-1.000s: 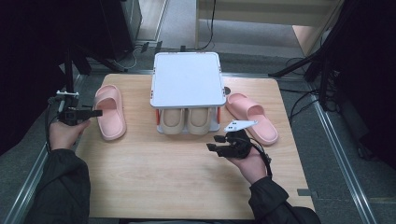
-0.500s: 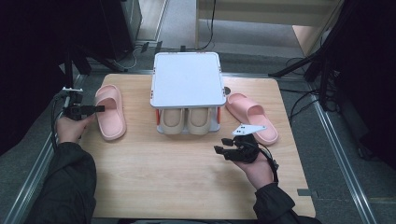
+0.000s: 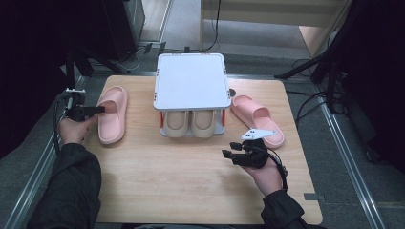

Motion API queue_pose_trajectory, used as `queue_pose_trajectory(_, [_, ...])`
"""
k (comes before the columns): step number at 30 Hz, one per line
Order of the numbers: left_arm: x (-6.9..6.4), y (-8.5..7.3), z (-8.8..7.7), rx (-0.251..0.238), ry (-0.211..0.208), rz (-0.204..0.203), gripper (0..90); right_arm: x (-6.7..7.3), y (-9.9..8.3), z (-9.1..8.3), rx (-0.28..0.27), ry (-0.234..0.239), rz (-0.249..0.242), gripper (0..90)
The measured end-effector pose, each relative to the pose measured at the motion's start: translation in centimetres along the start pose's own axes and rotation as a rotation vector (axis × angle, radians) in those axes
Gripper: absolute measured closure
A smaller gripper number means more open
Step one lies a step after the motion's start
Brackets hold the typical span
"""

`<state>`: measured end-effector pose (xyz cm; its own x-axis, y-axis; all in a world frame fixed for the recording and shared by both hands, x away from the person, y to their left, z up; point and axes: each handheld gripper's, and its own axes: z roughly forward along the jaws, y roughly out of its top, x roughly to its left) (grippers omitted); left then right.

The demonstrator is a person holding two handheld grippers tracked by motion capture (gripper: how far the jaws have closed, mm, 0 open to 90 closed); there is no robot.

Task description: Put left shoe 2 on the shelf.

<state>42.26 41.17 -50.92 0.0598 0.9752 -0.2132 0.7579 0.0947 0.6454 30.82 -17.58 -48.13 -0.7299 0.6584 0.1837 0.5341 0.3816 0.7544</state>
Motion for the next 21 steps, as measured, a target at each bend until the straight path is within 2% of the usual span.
queue_pose_trajectory(4, [0.1, 0.0, -0.1, 0.008, -0.031, -0.020, 78.7, 0.0, 0.1, 0.1, 0.001, 0.003, 0.001, 53.2])
queue_pose_trajectory(6, [0.0, 0.0, -0.1, 0.013, -0.057, -0.038, 79.7, 0.0, 0.1, 0.1, 0.002, 0.001, 0.001, 53.2])
queue_pose_trajectory(8, [-0.2, 0.1, -0.1, 0.021, -0.056, -0.029, 80.3, 0.0, 0.1, 0.1, 0.002, 0.001, 0.000, 53.2])
queue_pose_trajectory(12, [-0.5, 0.4, -0.3, 0.034, -0.102, -0.068, 82.1, 0.0, 0.1, 0.1, -0.003, 0.007, -0.002, 53.2])
queue_pose_trajectory(21, [-3.4, 1.5, -1.0, 0.056, -0.122, -0.027, 81.7, 0.0, 0.4, 0.3, -0.001, 0.025, -0.013, 53.3])
